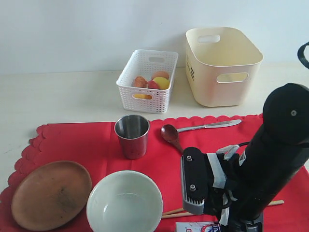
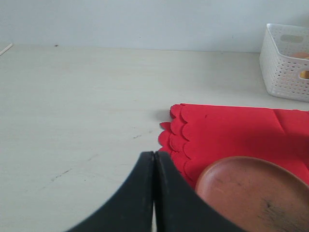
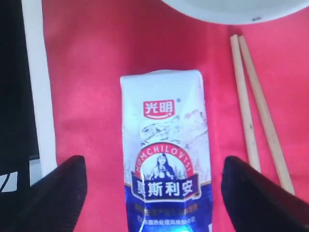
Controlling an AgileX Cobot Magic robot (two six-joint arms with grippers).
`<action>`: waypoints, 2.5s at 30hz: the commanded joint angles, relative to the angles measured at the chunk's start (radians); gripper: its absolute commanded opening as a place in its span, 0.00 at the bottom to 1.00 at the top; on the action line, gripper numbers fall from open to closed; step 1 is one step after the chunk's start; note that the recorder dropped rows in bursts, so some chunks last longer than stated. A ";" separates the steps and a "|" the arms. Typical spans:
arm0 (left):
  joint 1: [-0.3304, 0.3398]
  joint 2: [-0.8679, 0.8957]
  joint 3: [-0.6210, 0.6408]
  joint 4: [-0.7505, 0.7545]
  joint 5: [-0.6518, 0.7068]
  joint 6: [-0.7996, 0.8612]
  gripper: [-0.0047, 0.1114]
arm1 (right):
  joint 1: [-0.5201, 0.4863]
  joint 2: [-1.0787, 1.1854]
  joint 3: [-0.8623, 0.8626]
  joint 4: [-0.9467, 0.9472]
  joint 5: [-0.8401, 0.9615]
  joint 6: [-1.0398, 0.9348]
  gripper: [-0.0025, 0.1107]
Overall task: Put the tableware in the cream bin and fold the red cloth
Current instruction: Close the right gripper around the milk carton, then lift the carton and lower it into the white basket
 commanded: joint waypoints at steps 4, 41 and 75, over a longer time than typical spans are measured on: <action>0.004 -0.007 0.000 0.001 -0.010 -0.004 0.04 | 0.004 0.050 -0.008 0.008 -0.035 0.016 0.67; 0.004 -0.007 0.000 0.001 -0.010 -0.004 0.04 | 0.115 0.179 -0.020 -0.142 -0.111 0.202 0.44; 0.004 -0.007 0.000 0.001 -0.010 -0.004 0.04 | 0.105 -0.279 -0.228 -0.340 -0.137 0.637 0.02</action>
